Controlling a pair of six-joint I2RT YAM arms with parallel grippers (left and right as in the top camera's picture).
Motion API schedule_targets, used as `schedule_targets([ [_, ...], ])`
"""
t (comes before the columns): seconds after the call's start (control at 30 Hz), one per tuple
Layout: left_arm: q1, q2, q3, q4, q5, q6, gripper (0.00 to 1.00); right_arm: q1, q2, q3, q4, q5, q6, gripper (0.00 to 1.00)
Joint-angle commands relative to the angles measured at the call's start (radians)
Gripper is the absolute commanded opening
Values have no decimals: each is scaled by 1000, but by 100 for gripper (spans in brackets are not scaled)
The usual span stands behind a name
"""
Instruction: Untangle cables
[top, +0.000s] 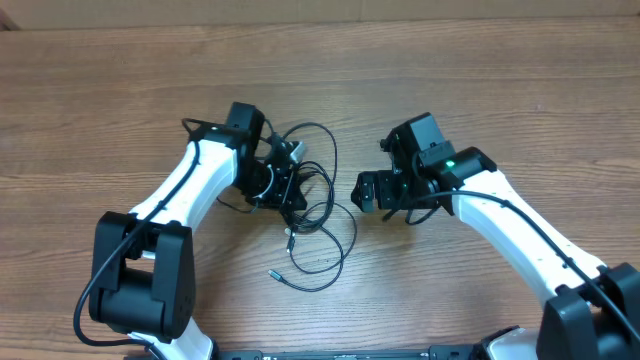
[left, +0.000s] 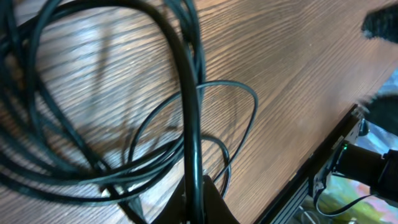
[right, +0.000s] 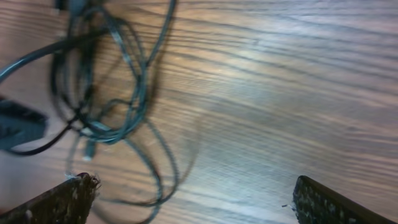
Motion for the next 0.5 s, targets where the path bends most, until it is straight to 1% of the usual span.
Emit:
schedule_targets([
  [0.0, -7, 16, -5, 17, -79, -37, 6, 34, 66, 12, 4, 113, -30, 100],
  [0.03, -7, 16, -5, 18, -133, -64, 11, 45, 83, 12, 17, 121, -40, 100],
  [0.07, -6, 16, -5, 17, -177, -85, 25, 53, 95, 12, 27, 124, -50, 100],
  [0.1, -6, 16, -5, 13, -222, -101, 45, 66, 111, 12, 47, 130, -57, 100],
  [0.13, -6, 16, -5, 8, -247, -104, 68, 76, 124, 12, 63, 135, -58, 100],
  [0.17, -6, 16, -5, 5, -253, -105, 85, 86, 139, 12, 84, 140, -59, 100],
  [0.23, -6, 16, -5, 2, -261, -127, 99, 97, 167, 25, 98, 145, -63, 100],
  [0.37, -4, 16, -5, 2, -444, -305, 99, 97, 245, 142, 19, 145, -63, 100],
  [0.4, -4, 16, -5, 6, -457, -322, 95, 97, 262, 173, 0, 145, -63, 100],
  [0.47, -4, 16, -5, 17, -448, -322, 92, 98, 297, 232, -33, 145, -63, 100],
])
